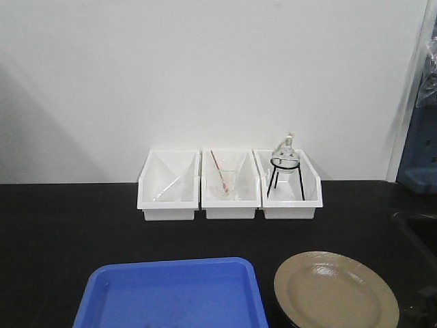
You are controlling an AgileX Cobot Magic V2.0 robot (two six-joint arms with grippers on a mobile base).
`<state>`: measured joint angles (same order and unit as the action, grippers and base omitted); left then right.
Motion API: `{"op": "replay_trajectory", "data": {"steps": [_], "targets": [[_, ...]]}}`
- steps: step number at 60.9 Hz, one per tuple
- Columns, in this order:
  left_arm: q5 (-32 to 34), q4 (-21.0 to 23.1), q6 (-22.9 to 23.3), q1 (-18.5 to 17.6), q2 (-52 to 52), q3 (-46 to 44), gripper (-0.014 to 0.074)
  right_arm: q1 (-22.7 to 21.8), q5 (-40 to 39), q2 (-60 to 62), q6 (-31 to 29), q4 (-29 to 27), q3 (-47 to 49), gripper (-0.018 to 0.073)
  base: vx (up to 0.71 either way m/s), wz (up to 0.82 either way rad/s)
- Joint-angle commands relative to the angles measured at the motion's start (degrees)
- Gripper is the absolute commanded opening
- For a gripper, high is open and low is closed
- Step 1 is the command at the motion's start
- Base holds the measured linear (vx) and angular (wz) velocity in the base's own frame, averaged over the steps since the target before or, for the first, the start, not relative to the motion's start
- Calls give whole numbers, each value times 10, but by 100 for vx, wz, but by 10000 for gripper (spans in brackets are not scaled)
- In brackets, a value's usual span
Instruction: Place disk in tray to left cabinet
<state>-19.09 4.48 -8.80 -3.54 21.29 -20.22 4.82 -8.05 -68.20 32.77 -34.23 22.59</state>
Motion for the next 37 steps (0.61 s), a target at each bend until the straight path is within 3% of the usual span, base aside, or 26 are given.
{"op": "replay_trajectory", "data": {"steps": [1, 12, 27, 37], "targets": [[49, 2, 6, -2, 7, -15, 376, -2, -64, -39, 5, 2, 20, 420, 0, 0], [49, 2, 6, -2, 7, -15, 376, -2, -106, -121, 58, 18, 22, 420, 0, 0], [49, 2, 6, -2, 7, -15, 376, -2, -107, -202, 123, 174, 91, 420, 0, 0], [49, 2, 6, -2, 7, -15, 376, -2, -109, -248, 176, 194, 117, 420, 0, 0]]}}
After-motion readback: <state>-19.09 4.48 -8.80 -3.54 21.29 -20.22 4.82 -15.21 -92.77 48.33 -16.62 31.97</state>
